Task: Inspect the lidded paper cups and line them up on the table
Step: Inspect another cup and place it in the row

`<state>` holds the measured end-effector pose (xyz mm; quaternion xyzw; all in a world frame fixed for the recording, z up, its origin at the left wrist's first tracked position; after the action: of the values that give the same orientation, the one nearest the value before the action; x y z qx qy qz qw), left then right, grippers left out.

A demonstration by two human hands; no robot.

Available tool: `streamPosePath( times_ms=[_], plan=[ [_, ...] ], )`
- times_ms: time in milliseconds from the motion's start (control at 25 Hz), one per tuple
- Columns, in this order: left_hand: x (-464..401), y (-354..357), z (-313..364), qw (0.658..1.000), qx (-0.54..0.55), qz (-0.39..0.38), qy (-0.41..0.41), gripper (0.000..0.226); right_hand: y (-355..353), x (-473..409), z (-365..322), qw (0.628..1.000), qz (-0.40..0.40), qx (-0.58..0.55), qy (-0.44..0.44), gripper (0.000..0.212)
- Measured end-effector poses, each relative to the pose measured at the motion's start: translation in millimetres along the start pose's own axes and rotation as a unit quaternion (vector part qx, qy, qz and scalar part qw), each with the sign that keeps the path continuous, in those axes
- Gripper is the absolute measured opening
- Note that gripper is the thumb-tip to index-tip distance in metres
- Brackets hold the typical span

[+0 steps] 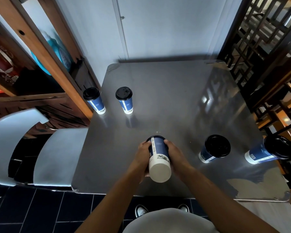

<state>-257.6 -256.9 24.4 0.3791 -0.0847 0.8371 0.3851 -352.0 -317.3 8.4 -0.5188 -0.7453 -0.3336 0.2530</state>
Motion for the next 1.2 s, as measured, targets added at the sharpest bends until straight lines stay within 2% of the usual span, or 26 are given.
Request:
streamPosePath(
  times_ms=[80, 160, 240, 280, 360, 440, 520, 680, 840, 1000, 1040, 1120, 1200],
  plan=[
    [-3.2, -1.0, -1.0, 1.000, -0.001, 0.002, -0.003, 0.053, -1.1, 0.3, -1.4, 1.000, 0.006, 0.001, -0.002, 0.051],
    [-2.5, -0.5, -2.0, 1.000, -0.010, -0.016, -0.022, 0.074, 0.1, 2.9, -2.6, 1.000, -0.002, 0.003, 0.002, 0.051],
    [4.9, -1.1, -2.9, 0.994, -0.088, -0.040, -0.061, 0.103, 1.7, 5.7, -5.1, 1.000, -0.006, 0.001, 0.010, 0.053],
    [10.4, -3.0, -1.1, 0.982, -0.169, -0.047, -0.063, 0.104, 1.8, 6.4, -6.5, 1.000, -0.007, 0.010, 0.012, 0.051],
    [14.9, -7.4, 4.0, 0.957, -0.283, -0.050, -0.039, 0.083, 0.0, 5.2, -9.7, 0.999, -0.015, 0.026, 0.017, 0.048],
    [16.1, -7.7, 5.4, 0.969, -0.236, -0.061, -0.033, 0.072, -3.3, 5.0, -9.1, 0.999, -0.018, 0.026, 0.043, 0.047],
    [16.7, -6.8, 5.0, 0.982, -0.171, -0.068, -0.033, 0.072, 0.1, 12.0, -9.1, 0.997, -0.041, 0.001, 0.068, 0.045],
    [13.6, -1.9, 0.6, 0.984, -0.148, -0.090, -0.038, 0.079, 2.6, 10.9, -8.3, 0.995, -0.068, -0.035, 0.066, 0.053],
    [17.0, -0.5, 2.1, 0.980, -0.173, -0.093, -0.042, 0.078, 3.4, 9.3, -12.4, 0.995, -0.066, -0.032, 0.069, 0.050],
    [17.9, -5.5, 23.6, 0.951, -0.306, -0.037, 0.025, 0.055, 0.5, 8.1, -17.5, 0.997, -0.057, 0.002, 0.048, 0.048],
    [17.6, -3.2, 26.9, 0.945, -0.321, -0.046, 0.035, 0.053, 0.1, 6.6, -20.2, 0.998, -0.052, 0.012, 0.038, 0.049],
    [16.7, 3.6, 26.1, 0.948, -0.307, -0.078, 0.041, 0.056, 0.2, 5.3, -25.1, 0.998, -0.046, 0.025, 0.022, 0.051],
    [17.5, 5.8, 22.0, 0.967, -0.239, -0.090, 0.024, 0.068, -1.2, 5.4, -25.5, 0.999, -0.034, 0.025, 0.020, 0.052]
  ],
)
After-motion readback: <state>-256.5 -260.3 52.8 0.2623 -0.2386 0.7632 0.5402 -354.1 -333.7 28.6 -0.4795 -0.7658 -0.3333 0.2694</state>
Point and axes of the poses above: each hand's wrist, its own x-axis away from the middle knuckle, its own y-axis out of the palm, z = x × y, the point moved 7 cm from there along -x, towards the middle knuckle, and after that the axes turned 1 degree about y, right-handed, at the moved point
